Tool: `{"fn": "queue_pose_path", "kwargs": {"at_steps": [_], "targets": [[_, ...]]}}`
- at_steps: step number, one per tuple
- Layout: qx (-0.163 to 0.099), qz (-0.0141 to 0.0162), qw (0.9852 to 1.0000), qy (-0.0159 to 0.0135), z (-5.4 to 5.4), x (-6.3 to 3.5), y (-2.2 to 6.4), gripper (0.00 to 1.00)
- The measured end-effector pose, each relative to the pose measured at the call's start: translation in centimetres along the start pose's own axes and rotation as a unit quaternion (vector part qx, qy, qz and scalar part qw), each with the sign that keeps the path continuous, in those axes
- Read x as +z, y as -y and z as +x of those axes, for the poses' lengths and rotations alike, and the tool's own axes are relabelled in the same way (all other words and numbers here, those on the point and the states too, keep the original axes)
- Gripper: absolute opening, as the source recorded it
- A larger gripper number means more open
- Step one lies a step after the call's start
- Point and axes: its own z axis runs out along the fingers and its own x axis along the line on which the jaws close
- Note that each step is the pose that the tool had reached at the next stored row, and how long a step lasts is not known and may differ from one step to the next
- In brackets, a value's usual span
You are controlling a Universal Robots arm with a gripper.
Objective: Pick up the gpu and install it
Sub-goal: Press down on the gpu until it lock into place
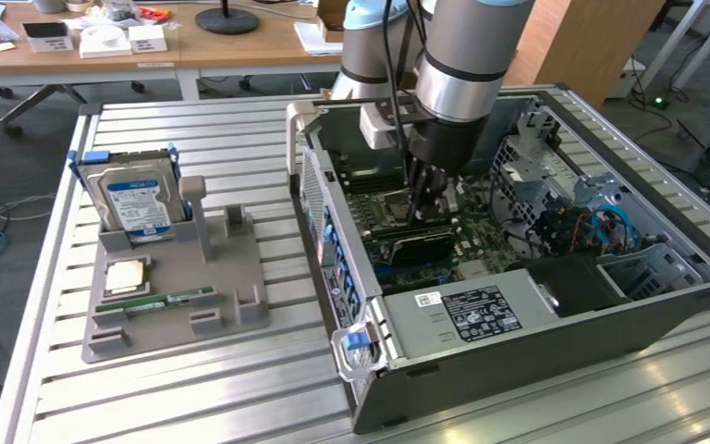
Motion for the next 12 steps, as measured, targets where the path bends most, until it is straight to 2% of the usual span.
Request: {"fn": "queue_pose_path", "kwargs": {"at_steps": [9, 12], "targets": [[0.003, 0.0001, 1.0000, -0.0002, 0.02, 0.59, -0.01, 0.11], [0.011, 0.0004, 0.9999, -0.0002, 0.02, 0.67, -0.01, 0.11]]}}
